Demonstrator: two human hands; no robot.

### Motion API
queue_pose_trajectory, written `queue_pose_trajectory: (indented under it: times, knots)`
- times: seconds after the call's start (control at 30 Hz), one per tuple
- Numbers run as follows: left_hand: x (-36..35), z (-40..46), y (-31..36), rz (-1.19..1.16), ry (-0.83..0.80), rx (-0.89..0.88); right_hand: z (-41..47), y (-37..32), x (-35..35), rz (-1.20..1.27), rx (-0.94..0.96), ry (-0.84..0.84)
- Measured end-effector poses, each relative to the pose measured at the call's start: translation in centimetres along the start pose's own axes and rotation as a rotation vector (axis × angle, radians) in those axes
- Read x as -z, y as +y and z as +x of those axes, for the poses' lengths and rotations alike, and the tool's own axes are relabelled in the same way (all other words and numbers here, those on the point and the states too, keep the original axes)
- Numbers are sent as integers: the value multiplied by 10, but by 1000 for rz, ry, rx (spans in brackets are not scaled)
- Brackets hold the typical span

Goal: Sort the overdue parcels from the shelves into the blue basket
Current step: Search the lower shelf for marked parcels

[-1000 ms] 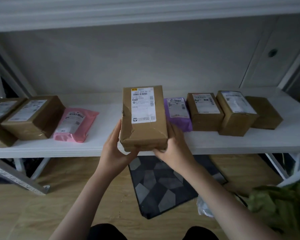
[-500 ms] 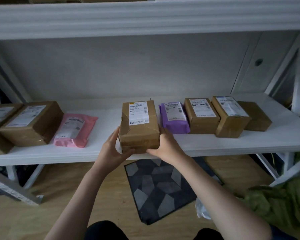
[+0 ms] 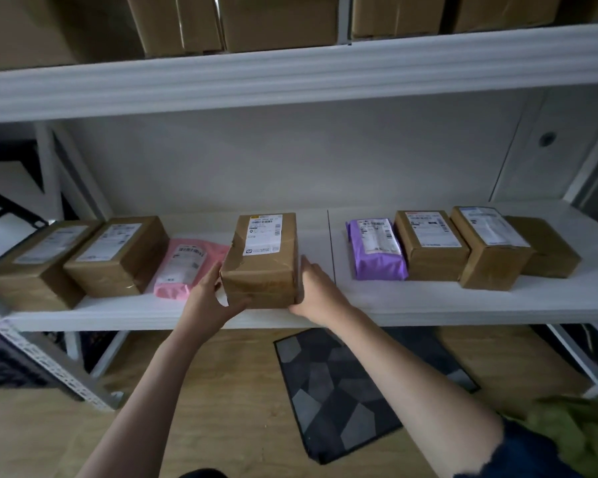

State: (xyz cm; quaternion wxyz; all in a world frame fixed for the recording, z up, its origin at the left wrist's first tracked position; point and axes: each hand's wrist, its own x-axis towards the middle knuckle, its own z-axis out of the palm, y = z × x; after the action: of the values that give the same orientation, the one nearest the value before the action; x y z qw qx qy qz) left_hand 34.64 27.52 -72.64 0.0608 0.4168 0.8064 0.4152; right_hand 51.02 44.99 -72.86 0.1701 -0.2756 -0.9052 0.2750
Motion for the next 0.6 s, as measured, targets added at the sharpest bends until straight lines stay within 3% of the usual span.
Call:
queue_pose_trajectory:
  times: [0.1,0.17,0.27,0.37,0.47,0.6]
  knots:
    - [1,-13,15,-34,151,39,-15,26,47,-64,-10,6]
    - [-5,-27,28,-46,270,-48,-26,50,78,-69,-43,64]
    - [-25,-49,63,-26,306,-232,-40,82,103,-71,-75,148]
    - [-53,-50,94,-22,138,-343,-51,105,107,-91,-100,161]
    - [-83,-35,118,12,-57,-289,-59,119,105,-127,-142,148]
    - [-120,-7,127,14,-154,-136,-61,129,103,-75,-112,244]
